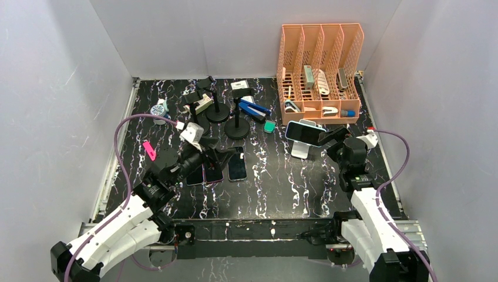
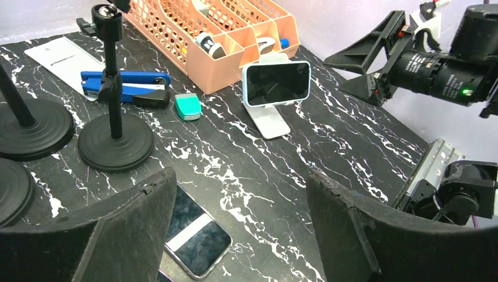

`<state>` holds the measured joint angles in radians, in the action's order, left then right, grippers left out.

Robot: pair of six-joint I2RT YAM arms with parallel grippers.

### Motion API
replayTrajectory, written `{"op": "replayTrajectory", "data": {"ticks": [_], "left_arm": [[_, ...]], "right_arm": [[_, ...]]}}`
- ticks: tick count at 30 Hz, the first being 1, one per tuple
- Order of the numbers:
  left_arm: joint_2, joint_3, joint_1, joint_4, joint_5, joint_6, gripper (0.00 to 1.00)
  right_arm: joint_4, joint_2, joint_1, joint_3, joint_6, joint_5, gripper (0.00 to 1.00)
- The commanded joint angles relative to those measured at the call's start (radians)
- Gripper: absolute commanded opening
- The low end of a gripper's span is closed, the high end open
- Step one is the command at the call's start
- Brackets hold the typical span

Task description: Remove the phone from the phone stand

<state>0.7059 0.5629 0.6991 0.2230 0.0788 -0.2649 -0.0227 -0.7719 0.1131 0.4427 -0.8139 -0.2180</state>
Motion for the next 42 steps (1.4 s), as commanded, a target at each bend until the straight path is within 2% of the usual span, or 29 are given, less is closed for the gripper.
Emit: {"op": "replayTrajectory", "data": {"ticks": [1,3,5,10,22,32,42], "left_arm": [[-0.014,-0.002,0.033,-0.003,-0.034,0.034,0.77],[-0.009,0.0,0.041,-0.006,-0.034,0.036,0.77],[-0.008,0.001,0.046,-0.009,-0.034,0.039,0.77],[-0.009,0.002,0.057,-0.02,-0.05,0.05,0.77],[-0.02,0.001,0.088,-0.045,-0.111,0.083,0.77],[-0.001,0.005,0.092,-0.047,-0.108,0.088,0.77],[0.015,0.011,0.092,-0.045,-0.101,0.097,0.77]], "right_arm": [[0.175,0.038,-0.006,-0.075,-0.105,-0.149,0.99],[0.251,0.08,-0.012,-0.138,-0.101,-0.132,0.98],[0.297,0.117,-0.025,-0.18,-0.082,-0.041,0.98],[0.361,0.123,-0.041,-0.224,-0.051,0.085,0.99],[0.62,-0.066,-0.202,-0.252,-0.099,0.382,0.99],[0.853,-0.219,-0.211,-0.318,-0.148,0.415,0.98],[0.942,-0.296,-0.213,-0.326,-0.119,0.457,0.97]]}}
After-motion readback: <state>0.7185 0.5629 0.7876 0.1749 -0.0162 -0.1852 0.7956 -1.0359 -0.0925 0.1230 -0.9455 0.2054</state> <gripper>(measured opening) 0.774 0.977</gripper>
